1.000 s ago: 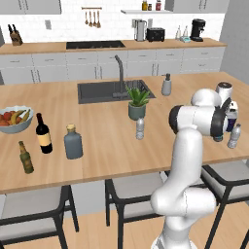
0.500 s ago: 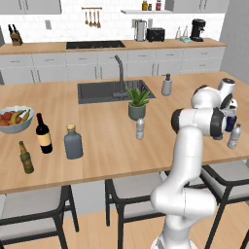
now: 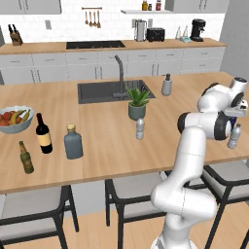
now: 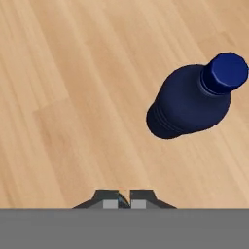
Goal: Move the plastic bottles in the middle to the plastics group, and the glass bottles in the middle to the glass group.
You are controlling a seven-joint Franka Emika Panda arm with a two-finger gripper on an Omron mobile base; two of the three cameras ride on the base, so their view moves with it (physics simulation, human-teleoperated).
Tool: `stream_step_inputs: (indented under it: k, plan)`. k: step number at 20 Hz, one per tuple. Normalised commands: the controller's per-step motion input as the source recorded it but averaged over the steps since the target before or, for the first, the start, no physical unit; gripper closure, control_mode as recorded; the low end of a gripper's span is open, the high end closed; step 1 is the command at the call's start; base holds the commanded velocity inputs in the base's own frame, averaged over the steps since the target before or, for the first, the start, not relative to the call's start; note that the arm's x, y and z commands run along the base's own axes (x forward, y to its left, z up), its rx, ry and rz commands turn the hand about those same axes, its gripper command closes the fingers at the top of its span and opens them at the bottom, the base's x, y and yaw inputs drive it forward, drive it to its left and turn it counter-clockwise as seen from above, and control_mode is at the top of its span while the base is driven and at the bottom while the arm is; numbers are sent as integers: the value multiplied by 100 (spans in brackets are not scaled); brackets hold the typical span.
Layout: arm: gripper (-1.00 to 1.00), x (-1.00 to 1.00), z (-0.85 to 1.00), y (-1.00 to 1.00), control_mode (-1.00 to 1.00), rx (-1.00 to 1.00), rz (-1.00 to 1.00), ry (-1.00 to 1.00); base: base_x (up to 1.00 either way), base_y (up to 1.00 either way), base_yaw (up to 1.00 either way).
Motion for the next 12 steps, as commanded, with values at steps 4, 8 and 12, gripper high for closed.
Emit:
stream_step_inputs:
  k: [4, 8, 12]
  plan:
    - [-100, 1, 0, 13, -100, 0, 0, -1, 0, 0, 0]
    - [-100, 9, 6, 31, -100, 0, 0, -4, 0, 0, 0]
    - [-100, 2, 26, 30, -100, -1, 0, -4, 0, 0, 0]
